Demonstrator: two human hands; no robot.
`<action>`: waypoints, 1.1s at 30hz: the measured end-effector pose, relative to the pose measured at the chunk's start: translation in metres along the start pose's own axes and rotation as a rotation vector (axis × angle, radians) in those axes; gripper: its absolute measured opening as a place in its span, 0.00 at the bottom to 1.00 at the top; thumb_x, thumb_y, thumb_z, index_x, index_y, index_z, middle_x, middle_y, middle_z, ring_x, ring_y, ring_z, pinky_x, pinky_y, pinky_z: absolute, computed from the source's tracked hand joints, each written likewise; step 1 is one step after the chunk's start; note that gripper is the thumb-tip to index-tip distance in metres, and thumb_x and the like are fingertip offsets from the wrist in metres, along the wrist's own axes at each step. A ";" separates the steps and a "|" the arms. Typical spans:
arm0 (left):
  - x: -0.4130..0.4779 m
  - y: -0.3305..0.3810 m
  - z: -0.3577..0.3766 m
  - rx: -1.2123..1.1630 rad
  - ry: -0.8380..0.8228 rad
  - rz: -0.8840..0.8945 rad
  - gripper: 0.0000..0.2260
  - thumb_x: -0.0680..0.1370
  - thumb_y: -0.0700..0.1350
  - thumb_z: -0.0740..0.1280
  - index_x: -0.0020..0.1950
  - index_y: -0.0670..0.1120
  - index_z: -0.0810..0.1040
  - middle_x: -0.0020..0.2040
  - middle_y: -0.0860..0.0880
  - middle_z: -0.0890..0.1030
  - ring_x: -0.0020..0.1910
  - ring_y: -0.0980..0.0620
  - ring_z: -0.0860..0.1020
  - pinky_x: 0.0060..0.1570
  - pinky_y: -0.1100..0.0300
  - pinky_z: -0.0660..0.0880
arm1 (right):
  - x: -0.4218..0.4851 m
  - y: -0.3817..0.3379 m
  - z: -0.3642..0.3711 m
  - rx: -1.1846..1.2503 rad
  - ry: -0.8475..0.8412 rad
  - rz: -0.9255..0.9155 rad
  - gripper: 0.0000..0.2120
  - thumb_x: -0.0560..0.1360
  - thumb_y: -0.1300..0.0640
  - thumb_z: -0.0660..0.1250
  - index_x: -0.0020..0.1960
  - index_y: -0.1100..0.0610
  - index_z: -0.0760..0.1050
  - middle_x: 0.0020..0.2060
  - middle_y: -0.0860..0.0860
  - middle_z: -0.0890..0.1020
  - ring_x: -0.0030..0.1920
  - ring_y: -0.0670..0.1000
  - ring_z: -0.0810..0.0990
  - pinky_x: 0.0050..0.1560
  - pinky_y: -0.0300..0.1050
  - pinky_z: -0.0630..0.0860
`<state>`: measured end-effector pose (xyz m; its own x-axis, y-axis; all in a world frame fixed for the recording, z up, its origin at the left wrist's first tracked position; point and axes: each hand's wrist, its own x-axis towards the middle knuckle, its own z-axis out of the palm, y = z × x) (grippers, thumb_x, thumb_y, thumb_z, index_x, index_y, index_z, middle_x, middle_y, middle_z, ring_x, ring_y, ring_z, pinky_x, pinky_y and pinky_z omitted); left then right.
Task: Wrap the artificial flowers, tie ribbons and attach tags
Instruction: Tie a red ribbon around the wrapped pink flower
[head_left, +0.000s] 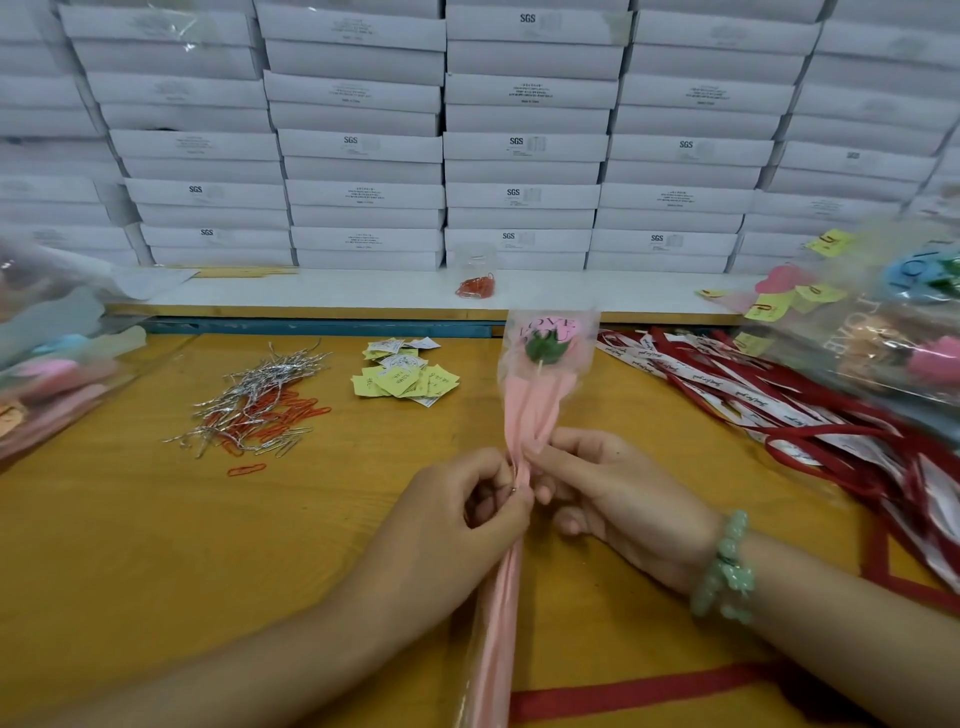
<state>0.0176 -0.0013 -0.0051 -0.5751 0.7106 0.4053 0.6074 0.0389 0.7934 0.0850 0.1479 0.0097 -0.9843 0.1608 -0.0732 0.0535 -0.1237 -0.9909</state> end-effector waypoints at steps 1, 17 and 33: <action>0.001 0.000 0.000 -0.013 -0.006 -0.014 0.13 0.79 0.44 0.66 0.34 0.47 0.71 0.29 0.56 0.68 0.31 0.59 0.67 0.32 0.67 0.65 | 0.001 0.001 -0.001 0.026 -0.016 0.002 0.08 0.79 0.58 0.63 0.50 0.63 0.76 0.28 0.47 0.78 0.28 0.41 0.74 0.25 0.32 0.69; 0.008 -0.004 -0.009 -0.577 -0.235 -0.260 0.24 0.68 0.46 0.78 0.52 0.42 0.65 0.42 0.41 0.85 0.40 0.46 0.83 0.39 0.59 0.79 | 0.006 -0.001 -0.012 -0.028 0.028 -0.082 0.20 0.68 0.54 0.70 0.59 0.59 0.76 0.32 0.47 0.78 0.30 0.41 0.72 0.25 0.32 0.66; 0.011 -0.006 -0.014 -0.560 -0.288 -0.286 0.17 0.68 0.40 0.75 0.48 0.42 0.68 0.44 0.42 0.84 0.38 0.48 0.83 0.38 0.61 0.78 | 0.004 -0.042 -0.106 -2.116 0.654 0.274 0.13 0.80 0.53 0.59 0.63 0.54 0.69 0.57 0.50 0.78 0.57 0.52 0.77 0.40 0.45 0.69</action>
<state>0.0002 -0.0037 0.0005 -0.4548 0.8879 0.0694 0.0341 -0.0605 0.9976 0.0965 0.2579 0.0389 -0.7722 0.5885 0.2395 0.6275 0.6476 0.4322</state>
